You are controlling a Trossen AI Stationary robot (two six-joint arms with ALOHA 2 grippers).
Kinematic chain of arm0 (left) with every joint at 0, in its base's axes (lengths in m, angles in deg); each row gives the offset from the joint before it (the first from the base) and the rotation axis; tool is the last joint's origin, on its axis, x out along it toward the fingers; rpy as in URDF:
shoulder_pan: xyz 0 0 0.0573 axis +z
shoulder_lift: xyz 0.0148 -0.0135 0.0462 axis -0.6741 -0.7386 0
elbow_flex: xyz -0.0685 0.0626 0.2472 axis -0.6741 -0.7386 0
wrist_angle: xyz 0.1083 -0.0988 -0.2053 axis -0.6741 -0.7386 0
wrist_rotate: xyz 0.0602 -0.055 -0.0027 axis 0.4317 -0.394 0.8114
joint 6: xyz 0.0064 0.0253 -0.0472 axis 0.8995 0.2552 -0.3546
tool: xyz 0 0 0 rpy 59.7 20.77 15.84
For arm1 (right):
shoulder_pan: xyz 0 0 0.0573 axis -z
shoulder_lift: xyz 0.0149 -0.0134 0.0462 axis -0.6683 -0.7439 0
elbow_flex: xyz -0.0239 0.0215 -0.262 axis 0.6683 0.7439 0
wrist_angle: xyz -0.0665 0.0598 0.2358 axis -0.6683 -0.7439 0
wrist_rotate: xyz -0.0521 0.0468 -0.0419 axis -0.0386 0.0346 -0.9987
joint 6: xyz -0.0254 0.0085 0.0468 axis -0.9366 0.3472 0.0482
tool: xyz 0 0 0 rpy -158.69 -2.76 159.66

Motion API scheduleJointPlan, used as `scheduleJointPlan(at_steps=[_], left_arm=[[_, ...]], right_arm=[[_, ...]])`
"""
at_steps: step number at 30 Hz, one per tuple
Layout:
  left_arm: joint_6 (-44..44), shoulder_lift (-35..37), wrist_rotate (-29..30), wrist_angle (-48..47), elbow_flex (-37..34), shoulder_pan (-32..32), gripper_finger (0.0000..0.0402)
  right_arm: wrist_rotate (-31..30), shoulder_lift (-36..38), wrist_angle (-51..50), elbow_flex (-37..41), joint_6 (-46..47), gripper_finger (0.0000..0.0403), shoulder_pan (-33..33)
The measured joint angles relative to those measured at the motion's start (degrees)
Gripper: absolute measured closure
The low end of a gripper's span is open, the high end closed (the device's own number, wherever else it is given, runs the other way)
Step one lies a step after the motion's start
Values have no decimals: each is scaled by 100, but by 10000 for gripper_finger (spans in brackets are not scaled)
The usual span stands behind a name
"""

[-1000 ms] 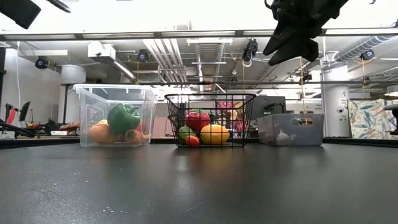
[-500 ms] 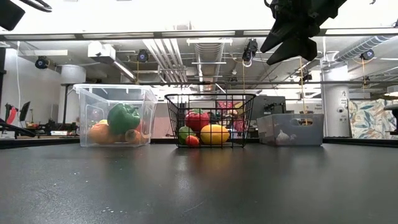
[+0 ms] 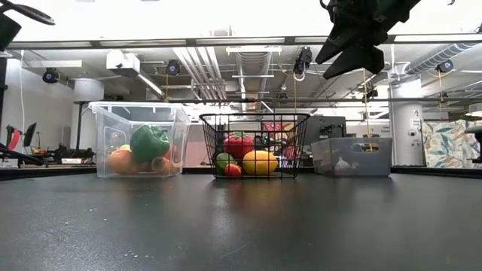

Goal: Sort produce into baskets
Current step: Put the red apple into the wire basket

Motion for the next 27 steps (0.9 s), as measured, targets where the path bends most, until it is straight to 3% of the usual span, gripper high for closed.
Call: scheduleJointPlan(at_steps=[19, 27], left_arm=[[-212, 16, -133, 990, -1059, -60, 80], [-254, 17, -108, 1071, -1146, -151, 85]], right_arm=[[0, 0, -4, 35, 66, 195, 2], [0, 0, 0, 44, 66, 195, 2]])
